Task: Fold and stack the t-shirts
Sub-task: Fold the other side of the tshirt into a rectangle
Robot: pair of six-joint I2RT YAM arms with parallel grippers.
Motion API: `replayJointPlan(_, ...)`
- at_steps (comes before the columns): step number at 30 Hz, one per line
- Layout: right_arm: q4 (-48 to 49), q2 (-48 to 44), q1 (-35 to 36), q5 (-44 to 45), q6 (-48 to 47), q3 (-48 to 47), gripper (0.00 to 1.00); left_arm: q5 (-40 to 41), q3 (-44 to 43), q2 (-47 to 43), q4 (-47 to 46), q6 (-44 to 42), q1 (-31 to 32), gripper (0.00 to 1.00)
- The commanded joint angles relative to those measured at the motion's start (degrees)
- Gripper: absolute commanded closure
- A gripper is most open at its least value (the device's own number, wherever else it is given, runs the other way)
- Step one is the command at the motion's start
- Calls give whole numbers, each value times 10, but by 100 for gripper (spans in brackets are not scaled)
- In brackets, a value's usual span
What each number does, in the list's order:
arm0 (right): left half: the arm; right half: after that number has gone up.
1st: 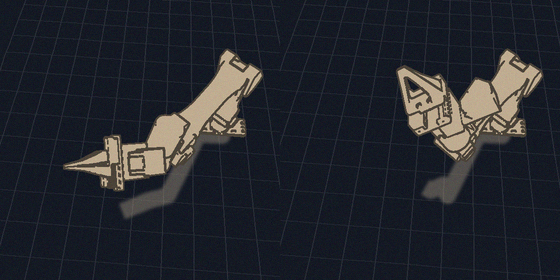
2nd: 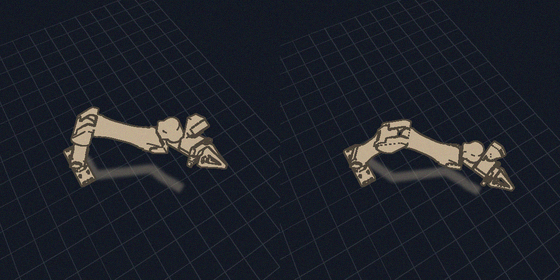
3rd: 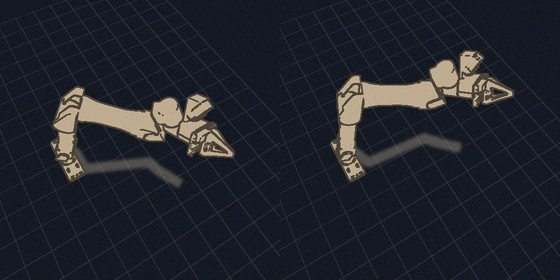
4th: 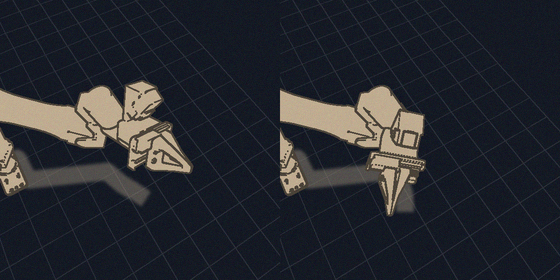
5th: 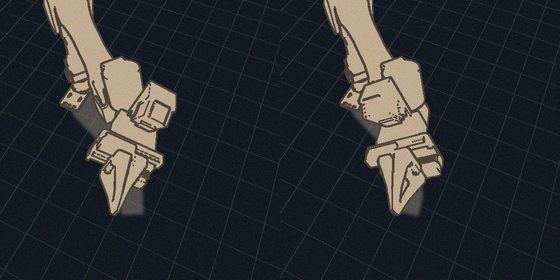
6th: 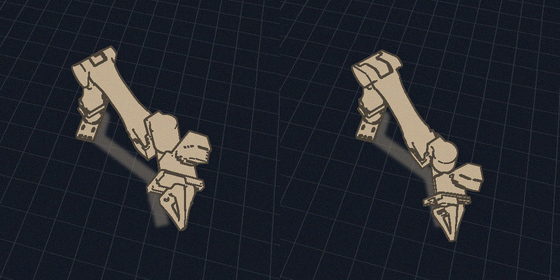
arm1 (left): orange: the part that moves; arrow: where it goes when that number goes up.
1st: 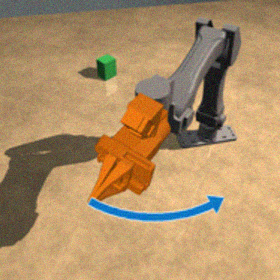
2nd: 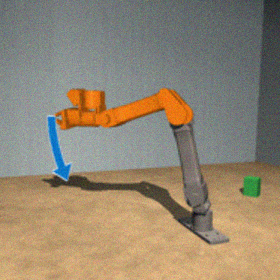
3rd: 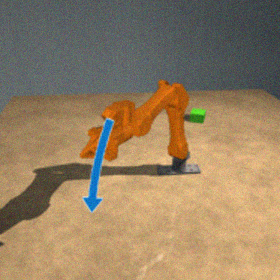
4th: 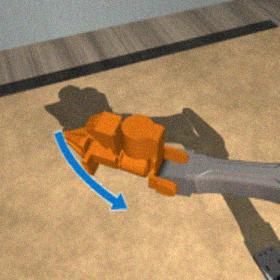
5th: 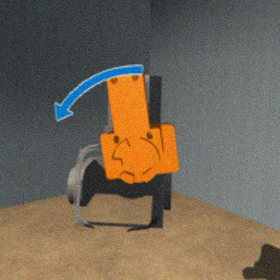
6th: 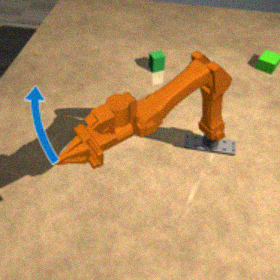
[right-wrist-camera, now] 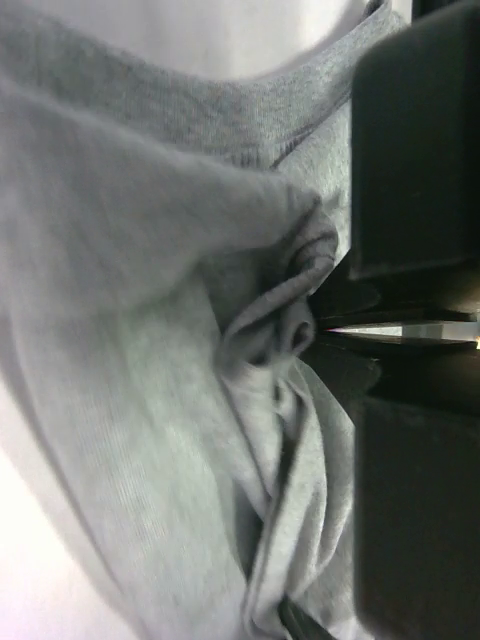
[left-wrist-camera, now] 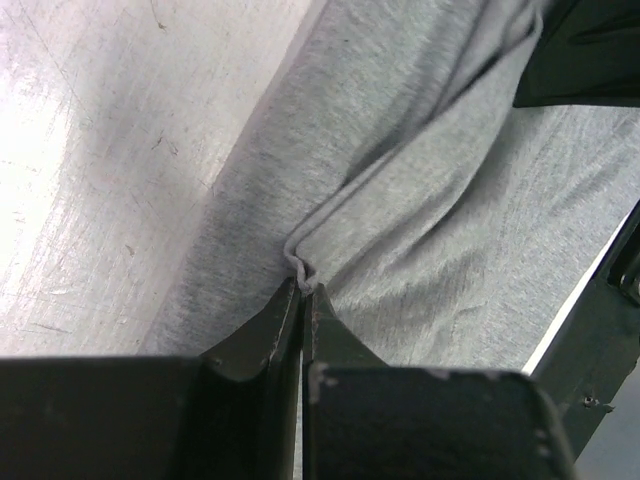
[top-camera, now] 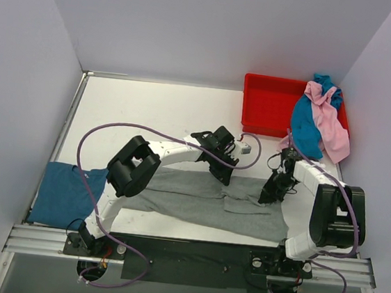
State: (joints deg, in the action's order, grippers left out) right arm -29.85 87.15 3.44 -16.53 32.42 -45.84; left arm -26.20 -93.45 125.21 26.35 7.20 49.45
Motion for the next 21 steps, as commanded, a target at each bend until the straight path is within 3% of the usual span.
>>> replayJointPlan(1,-27,-5,-33,17,17,35,100,13,-6,-42,-5,-11,2,91)
replayJointPlan(4,-27,-8,-33,17,9,41,100,18,-15,-41,1,-21,0,91)
replayJointPlan(7,-32,-20,-33,19,4,30,100,17,-42,-44,26,-39,-2,68)
replayJointPlan(9,-54,-30,-33,25,-2,14,100,6,-61,-46,48,-54,-5,58)
replayJointPlan(15,-120,-79,-48,62,-27,-71,98,-20,-139,-56,141,-128,-18,53)
replayJointPlan(16,-126,-84,-53,78,-27,-85,94,-18,-144,-59,154,-142,-22,53)
replayJointPlan(19,-138,-74,-88,97,-30,-101,64,0,-152,-69,216,-171,-58,53)
replayJointPlan(21,-139,-52,-106,109,-36,-114,55,29,-135,-84,242,-198,-89,52)
